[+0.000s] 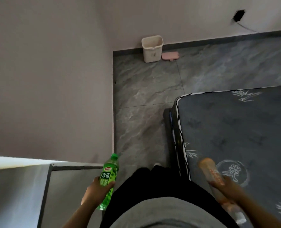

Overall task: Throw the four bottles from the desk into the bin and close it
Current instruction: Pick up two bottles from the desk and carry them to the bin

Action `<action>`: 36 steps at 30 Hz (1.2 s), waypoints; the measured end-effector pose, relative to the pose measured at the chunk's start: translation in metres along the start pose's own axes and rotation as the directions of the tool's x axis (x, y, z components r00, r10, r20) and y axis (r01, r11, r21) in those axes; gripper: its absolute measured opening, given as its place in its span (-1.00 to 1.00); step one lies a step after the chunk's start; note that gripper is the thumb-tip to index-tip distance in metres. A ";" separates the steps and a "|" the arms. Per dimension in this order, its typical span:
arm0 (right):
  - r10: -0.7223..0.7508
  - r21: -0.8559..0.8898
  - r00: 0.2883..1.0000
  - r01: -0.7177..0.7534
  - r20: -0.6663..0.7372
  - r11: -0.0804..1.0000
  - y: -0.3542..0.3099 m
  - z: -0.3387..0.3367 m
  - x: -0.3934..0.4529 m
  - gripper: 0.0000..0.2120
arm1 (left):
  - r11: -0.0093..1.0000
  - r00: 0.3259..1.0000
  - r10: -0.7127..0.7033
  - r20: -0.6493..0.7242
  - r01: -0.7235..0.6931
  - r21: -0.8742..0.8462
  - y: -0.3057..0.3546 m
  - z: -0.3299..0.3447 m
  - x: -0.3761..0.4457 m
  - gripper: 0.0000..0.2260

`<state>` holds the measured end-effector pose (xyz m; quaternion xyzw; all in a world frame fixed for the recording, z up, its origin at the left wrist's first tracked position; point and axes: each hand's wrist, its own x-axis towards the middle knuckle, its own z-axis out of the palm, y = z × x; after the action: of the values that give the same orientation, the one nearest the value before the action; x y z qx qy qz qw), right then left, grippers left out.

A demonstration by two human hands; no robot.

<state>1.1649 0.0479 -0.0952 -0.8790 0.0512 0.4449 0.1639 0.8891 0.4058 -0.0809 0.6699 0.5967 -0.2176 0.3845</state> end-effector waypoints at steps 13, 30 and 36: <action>-0.014 -0.033 0.999 0.015 0.041 0.999 -0.157 -0.068 0.095 -0.46 | 0.996 0.996 -0.084 0.002 0.084 -0.007 0.093 -0.054 0.101 -0.47; 0.178 0.135 0.984 -0.173 -0.026 0.976 -0.306 -0.150 0.200 -0.47 | 0.997 0.995 0.067 0.071 -0.069 0.039 0.345 -0.154 0.253 -0.33; 0.031 0.052 0.999 -0.030 -0.014 0.998 -0.400 -0.214 0.265 -0.50 | 0.999 0.997 -0.035 0.071 0.032 0.037 0.392 -0.170 0.296 -0.27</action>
<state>1.5816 0.3675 -0.0924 -0.8768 0.0773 0.4393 0.1795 1.2973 0.7279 -0.0994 0.6585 0.5897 -0.2585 0.3896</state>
